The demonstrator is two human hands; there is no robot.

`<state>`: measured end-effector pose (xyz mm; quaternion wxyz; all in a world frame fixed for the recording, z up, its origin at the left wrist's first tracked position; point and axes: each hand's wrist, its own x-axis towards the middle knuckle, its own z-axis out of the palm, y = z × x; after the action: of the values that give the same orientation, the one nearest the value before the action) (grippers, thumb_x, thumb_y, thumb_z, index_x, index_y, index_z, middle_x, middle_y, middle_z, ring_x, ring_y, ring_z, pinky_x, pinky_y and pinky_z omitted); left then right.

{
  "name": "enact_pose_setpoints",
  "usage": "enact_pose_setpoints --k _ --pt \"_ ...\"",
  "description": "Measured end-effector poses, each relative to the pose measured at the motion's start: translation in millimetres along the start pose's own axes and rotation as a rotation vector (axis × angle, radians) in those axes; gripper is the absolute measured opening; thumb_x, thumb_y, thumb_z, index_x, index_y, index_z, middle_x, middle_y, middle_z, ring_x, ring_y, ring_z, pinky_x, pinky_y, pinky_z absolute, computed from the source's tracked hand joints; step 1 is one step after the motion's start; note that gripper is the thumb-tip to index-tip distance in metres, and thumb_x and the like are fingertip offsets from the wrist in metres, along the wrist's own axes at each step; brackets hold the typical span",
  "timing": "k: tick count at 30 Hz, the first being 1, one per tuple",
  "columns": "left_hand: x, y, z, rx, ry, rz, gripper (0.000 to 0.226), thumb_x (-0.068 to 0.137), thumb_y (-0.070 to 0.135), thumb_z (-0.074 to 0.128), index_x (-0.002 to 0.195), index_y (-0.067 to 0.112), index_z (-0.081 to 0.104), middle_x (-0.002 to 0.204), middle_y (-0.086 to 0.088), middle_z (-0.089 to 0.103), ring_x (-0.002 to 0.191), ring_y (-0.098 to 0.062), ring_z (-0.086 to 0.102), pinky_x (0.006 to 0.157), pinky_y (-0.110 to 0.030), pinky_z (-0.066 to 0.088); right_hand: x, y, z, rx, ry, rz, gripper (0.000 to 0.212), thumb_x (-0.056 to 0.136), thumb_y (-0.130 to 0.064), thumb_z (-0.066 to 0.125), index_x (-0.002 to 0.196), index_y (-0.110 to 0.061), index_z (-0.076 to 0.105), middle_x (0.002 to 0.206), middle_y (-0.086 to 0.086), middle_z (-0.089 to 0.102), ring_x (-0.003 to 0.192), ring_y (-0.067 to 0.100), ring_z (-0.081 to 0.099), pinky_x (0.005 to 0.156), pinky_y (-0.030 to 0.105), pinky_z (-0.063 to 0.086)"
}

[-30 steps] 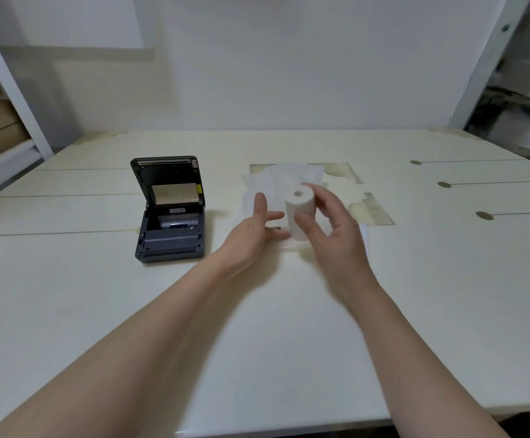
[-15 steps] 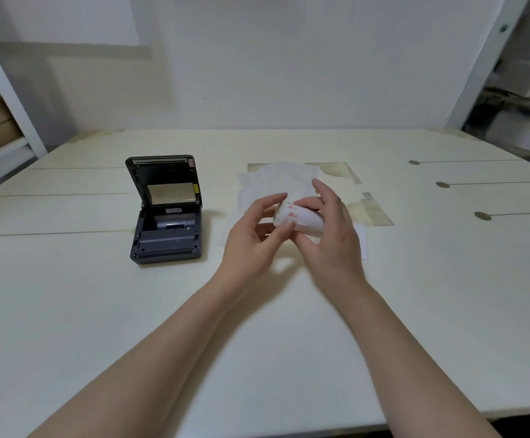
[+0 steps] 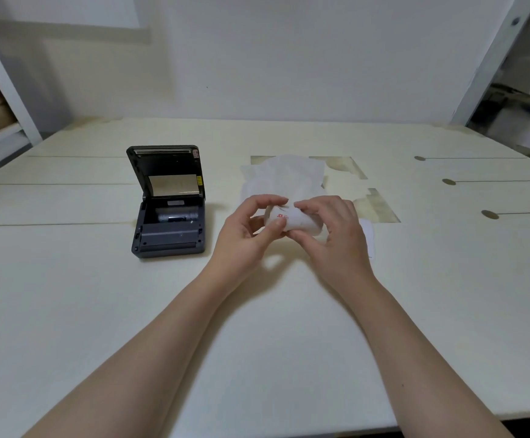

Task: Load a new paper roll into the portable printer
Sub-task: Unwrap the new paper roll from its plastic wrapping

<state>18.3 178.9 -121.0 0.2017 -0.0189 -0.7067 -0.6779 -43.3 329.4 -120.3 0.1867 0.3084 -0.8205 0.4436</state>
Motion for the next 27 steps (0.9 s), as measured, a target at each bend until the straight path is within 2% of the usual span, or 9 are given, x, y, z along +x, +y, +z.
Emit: enact_pose_setpoints --k 3,6,9,12,14,18,20,23,27 --pt "0 0 0 0.016 0.000 0.009 0.021 0.092 0.018 0.061 0.113 0.013 0.060 0.111 -0.017 0.068 0.095 -0.030 0.071 0.098 -0.056 0.050 0 -2 -1 0.012 -0.007 -0.015 0.030 0.080 -0.032 0.075 0.109 -0.028 0.065 0.106 -0.014 0.059 0.106 0.007 0.045 0.083 0.006 0.033" --pt "0 1 1 0.031 0.013 0.016 0.024 0.092 0.020 0.061 0.114 0.009 0.059 0.114 -0.019 0.067 0.099 -0.033 0.069 0.098 -0.052 0.051 1 -8 -2 0.098 0.008 0.017 0.020 0.084 -0.040 0.065 0.102 -0.032 0.065 0.106 -0.015 0.062 0.108 0.010 0.049 0.084 0.007 0.035" --pt "0 1 3 0.071 0.036 0.034 0.020 0.093 0.021 0.060 0.112 0.014 0.060 0.115 -0.015 0.066 0.097 -0.031 0.068 0.094 -0.050 0.054 2 -12 -4 0.182 0.049 0.053 0.004 0.087 -0.031 0.063 0.088 -0.034 0.065 0.106 -0.014 0.062 0.112 0.015 0.053 0.086 0.020 0.042" --pt "1 3 4 0.039 0.084 0.028 0.015 0.097 0.020 0.056 0.111 0.016 0.059 0.114 -0.017 0.065 0.094 -0.020 0.069 0.093 -0.042 0.056 0 -17 -10 0.219 -0.003 0.048 0.012 0.089 -0.020 0.066 0.083 -0.030 0.066 0.115 -0.010 0.060 0.120 0.012 0.046 0.090 0.007 0.033" --pt "2 5 1 0.004 0.136 0.014 0.014 0.100 0.015 0.054 0.113 0.013 0.058 0.114 -0.016 0.064 0.094 -0.017 0.068 0.092 -0.036 0.057 0 -19 -12 0.229 0.010 0.033 0.010 0.090 -0.017 0.066 0.085 -0.025 0.067 0.120 -0.008 0.057 0.123 0.012 0.042 0.093 0.004 0.030" --pt "3 9 -4 -0.010 0.183 0.007 0.015 0.101 0.011 0.052 0.114 0.010 0.058 0.106 0.003 0.062 0.093 -0.011 0.069 0.090 -0.031 0.058 4 -12 -12 0.271 0.118 0.186 0.007 0.093 -0.019 0.062 0.088 -0.022 0.066 0.124 -0.011 0.054 0.125 0.015 0.040 0.102 0.021 0.035" --pt "2 10 -3 -0.010 0.192 0.008 0.015 0.100 0.011 0.052 0.115 0.011 0.058 0.106 0.005 0.061 0.091 -0.008 0.070 0.089 -0.030 0.058 6 -5 -8 0.154 0.116 0.310 0.009 0.092 -0.024 0.062 0.088 -0.019 0.068 0.127 -0.008 0.054 0.127 0.014 0.035 0.103 0.025 0.034" --pt "1 11 -1 -0.015 0.199 0.014 0.016 0.100 0.011 0.053 0.115 0.011 0.058 0.105 0.008 0.061 0.089 -0.004 0.069 0.088 -0.028 0.058 6 7 3 -0.145 0.020 0.374 0.015 0.090 -0.029 0.064 0.086 -0.017 0.072 0.132 0.001 0.052 0.130 0.020 0.030 0.100 0.019 0.026" --pt "0 12 -2 -0.019 0.207 0.015 0.017 0.100 0.010 0.053 0.116 0.010 0.059 0.107 0.005 0.060 0.088 -0.005 0.069 0.086 -0.028 0.059 7 12 14 -0.449 -0.066 0.380 0.015 0.086 -0.032 0.067 0.091 -0.020 0.074 0.138 0.003 0.047 0.132 0.026 0.029 0.101 0.033 0.028"
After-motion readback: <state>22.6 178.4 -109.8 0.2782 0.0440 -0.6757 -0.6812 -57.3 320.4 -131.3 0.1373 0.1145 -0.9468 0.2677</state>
